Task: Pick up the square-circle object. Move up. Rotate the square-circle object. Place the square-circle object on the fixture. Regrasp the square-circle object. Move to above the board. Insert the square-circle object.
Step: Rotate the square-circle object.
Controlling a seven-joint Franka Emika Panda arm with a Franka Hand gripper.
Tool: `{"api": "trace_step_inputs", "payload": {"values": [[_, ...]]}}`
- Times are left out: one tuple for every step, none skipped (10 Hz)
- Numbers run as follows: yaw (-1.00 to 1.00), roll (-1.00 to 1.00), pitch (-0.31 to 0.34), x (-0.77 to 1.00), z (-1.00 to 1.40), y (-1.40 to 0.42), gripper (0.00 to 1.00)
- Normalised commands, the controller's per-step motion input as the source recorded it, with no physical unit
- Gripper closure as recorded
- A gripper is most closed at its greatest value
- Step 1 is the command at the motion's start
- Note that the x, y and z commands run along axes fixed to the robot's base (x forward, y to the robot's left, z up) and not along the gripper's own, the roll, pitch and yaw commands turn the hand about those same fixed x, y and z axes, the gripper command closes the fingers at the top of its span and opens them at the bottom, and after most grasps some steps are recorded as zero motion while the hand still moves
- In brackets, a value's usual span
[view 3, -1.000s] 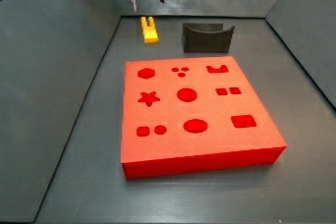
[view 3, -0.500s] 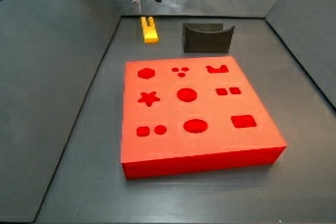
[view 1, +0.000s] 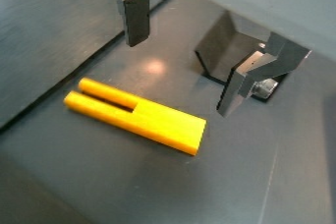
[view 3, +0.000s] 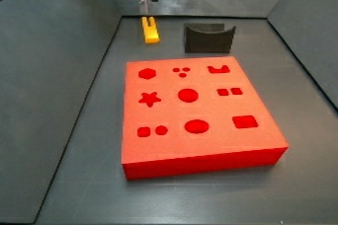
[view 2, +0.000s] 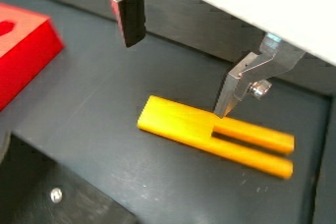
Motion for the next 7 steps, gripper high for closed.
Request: {"api": "trace_step_inputs", "payload": {"values": [[1.00, 0.00, 0.005, 0.02, -0.04, -0.01, 0.00], [1.00, 0.00, 0.005, 0.02, -0.04, -0.01, 0.00], [1.00, 0.00, 0.006, 0.02, -0.04, -0.01, 0.00], [1.00, 0.00, 0.006, 0.02, -0.04, -0.01, 0.00], [1.00, 0.00, 0.006, 0.02, -0.04, -0.01, 0.00], [1.00, 0.00, 0.006, 0.02, -0.04, -0.01, 0.00], [1.00, 0.00, 0.007, 0.02, -0.04, -0.01, 0.00]]}}
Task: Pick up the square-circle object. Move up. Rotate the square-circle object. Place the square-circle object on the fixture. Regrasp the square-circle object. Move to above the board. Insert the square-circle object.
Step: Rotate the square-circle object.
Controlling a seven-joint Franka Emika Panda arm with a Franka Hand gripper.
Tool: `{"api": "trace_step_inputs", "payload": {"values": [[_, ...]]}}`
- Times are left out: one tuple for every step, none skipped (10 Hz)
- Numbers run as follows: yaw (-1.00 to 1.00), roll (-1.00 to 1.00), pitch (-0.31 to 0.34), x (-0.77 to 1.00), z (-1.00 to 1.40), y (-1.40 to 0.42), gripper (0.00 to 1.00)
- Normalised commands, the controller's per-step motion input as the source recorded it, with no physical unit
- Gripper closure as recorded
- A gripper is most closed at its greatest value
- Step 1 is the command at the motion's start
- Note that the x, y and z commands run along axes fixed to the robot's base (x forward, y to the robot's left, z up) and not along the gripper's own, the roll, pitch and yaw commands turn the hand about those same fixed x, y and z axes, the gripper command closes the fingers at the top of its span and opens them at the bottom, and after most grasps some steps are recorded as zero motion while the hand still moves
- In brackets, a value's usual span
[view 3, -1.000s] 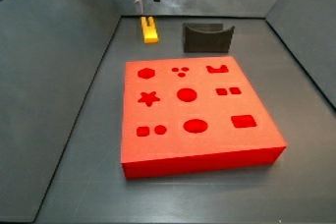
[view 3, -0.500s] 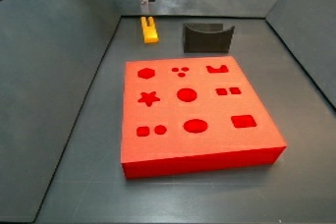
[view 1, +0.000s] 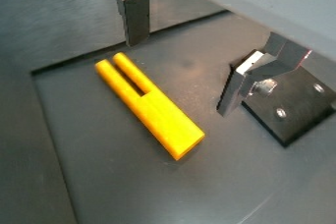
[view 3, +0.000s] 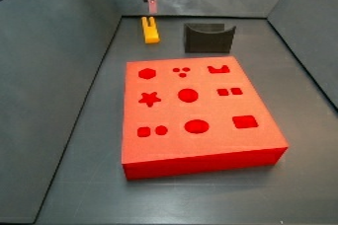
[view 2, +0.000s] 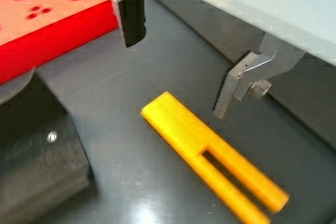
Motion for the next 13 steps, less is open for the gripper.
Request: {"api": "trace_step_inputs", "payload": {"values": [[1.00, 0.00, 0.007, 0.02, -0.04, -0.01, 0.00], [1.00, 0.00, 0.008, 0.02, -0.04, -0.01, 0.00], [1.00, 0.00, 0.008, 0.02, -0.04, -0.01, 0.00], [1.00, 0.00, 0.009, 0.02, -0.04, -0.01, 0.00], [1.00, 0.00, 0.009, 0.02, -0.04, -0.01, 0.00], [1.00, 0.00, 0.010, 0.02, -0.04, -0.01, 0.00], [1.00, 0.00, 0.010, 0.02, -0.04, -0.01, 0.00], [1.00, 0.00, 0.011, 0.02, -0.04, -0.01, 0.00], [1.00, -0.01, 0.012, 0.02, -0.04, -0.01, 0.00], [1.00, -0.01, 0.013, 0.02, -0.04, -0.01, 0.00], [1.00, -0.01, 0.015, 0.02, -0.04, -0.01, 0.00], [1.00, -0.01, 0.016, 0.02, -0.04, -0.01, 0.00], [1.00, -0.01, 0.019, 0.02, -0.04, -0.01, 0.00]]}}
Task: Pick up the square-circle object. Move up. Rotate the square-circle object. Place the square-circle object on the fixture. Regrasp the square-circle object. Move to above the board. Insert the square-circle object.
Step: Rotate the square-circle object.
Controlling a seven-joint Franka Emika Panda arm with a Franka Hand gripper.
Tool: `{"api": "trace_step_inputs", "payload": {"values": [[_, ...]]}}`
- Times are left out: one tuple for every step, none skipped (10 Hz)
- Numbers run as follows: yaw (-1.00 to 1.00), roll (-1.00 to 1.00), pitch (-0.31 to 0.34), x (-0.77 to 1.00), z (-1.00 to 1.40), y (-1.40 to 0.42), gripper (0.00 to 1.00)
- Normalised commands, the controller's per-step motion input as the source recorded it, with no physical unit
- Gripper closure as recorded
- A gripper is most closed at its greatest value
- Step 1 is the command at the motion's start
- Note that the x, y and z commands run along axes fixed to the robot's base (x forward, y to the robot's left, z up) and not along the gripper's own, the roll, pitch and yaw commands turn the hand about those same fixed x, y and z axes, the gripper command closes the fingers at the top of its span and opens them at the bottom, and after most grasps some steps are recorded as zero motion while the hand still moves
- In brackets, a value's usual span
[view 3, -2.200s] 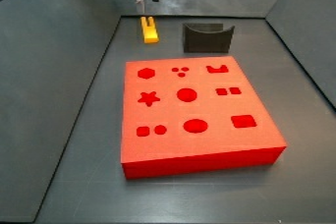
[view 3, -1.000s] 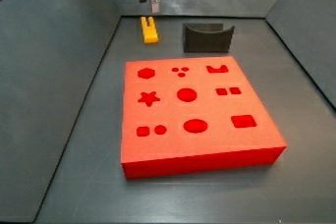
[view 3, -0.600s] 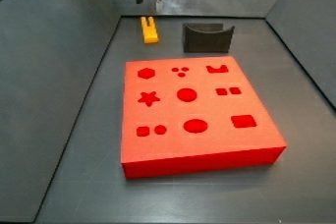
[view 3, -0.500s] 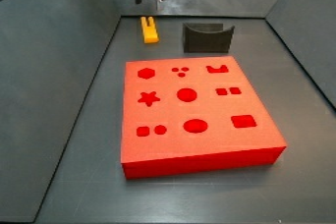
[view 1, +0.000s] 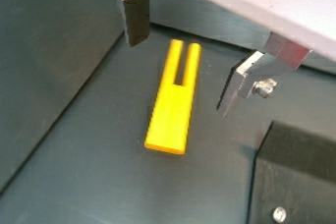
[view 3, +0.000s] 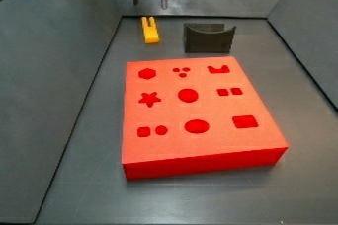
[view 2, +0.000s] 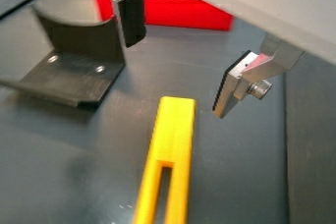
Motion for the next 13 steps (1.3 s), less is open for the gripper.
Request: {"api": "trace_step_inputs", "payload": {"values": [[1.00, -0.01, 0.022, 0.02, -0.04, -0.01, 0.00], [1.00, -0.01, 0.024, 0.02, -0.03, -0.01, 0.00], [1.00, -0.01, 0.033, 0.02, -0.03, -0.01, 0.00], [0.94, -0.02, 0.036, 0.02, -0.03, -0.01, 0.00], [0.60, -0.02, 0.036, 0.02, -0.03, -0.01, 0.00], [0.40, -0.02, 0.035, 0.02, -0.03, -0.01, 0.00], [0.23, -0.02, 0.034, 0.02, -0.03, -0.01, 0.00], [0.00, 0.00, 0.000, 0.00, -1.00, 0.00, 0.00], [-0.06, 0.00, -0.012, 0.01, -1.00, 0.00, 0.00], [-0.06, 0.00, -0.046, 0.03, -1.00, 0.00, 0.00], [-0.04, -0.02, -0.068, 0.03, -1.00, 0.00, 0.00], [-0.04, -0.03, -0.076, 0.03, -1.00, 0.01, 0.00], [-0.02, -0.06, -0.083, 0.04, -1.00, 0.01, 0.00]]}}
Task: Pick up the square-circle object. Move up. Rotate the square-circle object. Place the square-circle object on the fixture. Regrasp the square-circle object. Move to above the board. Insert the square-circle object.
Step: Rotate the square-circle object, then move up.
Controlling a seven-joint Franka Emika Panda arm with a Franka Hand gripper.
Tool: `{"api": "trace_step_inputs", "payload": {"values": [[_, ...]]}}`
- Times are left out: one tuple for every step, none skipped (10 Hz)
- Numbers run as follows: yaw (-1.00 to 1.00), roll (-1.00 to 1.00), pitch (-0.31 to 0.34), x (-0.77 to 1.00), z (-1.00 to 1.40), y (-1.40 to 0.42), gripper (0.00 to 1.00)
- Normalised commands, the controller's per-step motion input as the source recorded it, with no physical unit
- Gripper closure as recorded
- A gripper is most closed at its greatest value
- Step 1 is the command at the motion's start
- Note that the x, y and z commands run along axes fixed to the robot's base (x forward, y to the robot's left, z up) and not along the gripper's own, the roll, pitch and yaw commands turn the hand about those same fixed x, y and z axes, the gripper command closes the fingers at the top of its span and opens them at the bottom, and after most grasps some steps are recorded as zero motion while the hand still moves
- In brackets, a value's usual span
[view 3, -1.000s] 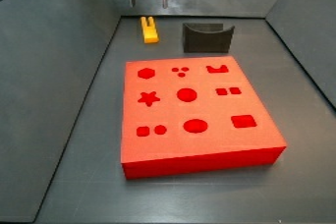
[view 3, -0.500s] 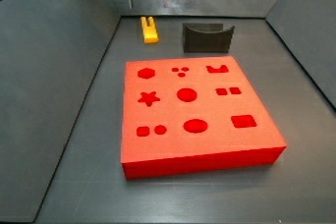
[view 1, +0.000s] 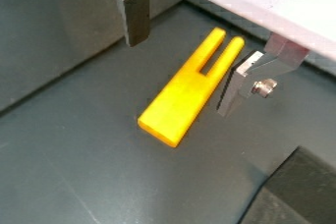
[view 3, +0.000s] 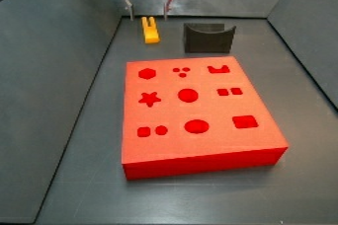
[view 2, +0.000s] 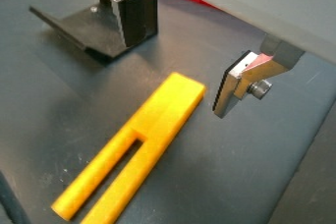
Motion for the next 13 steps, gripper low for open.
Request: {"api": "trace_step_inputs", "payload": {"values": [[-0.02, -0.09, -0.093, 0.04, -0.95, 0.01, 0.00], [-0.01, -0.10, -0.100, 0.04, -0.85, 0.01, 0.00], [-0.01, -0.11, -0.104, 0.04, -0.79, 0.01, 0.00], [-0.01, -0.12, -0.117, 0.03, -0.67, 0.01, 0.00], [-0.01, -0.13, -0.126, 0.03, -0.59, 0.01, 0.00], [-0.01, -0.15, -0.131, 0.03, -0.49, 0.02, 0.00], [-0.01, -0.15, -0.141, 0.03, -0.43, 0.02, 0.00], [-0.01, -0.16, -0.153, 0.02, -0.35, 0.02, 0.00], [-0.01, -0.17, -0.155, 0.02, -0.31, 0.02, 0.00], [-0.01, -0.18, -0.160, 0.02, -0.23, 0.02, 0.00], [0.00, -0.18, -0.162, 0.02, -0.17, 0.02, 0.00], [0.00, 0.00, 0.000, 0.00, 0.00, 0.00, 1.00], [0.00, 0.00, 0.000, 0.00, 0.83, 0.00, 1.00]]}}
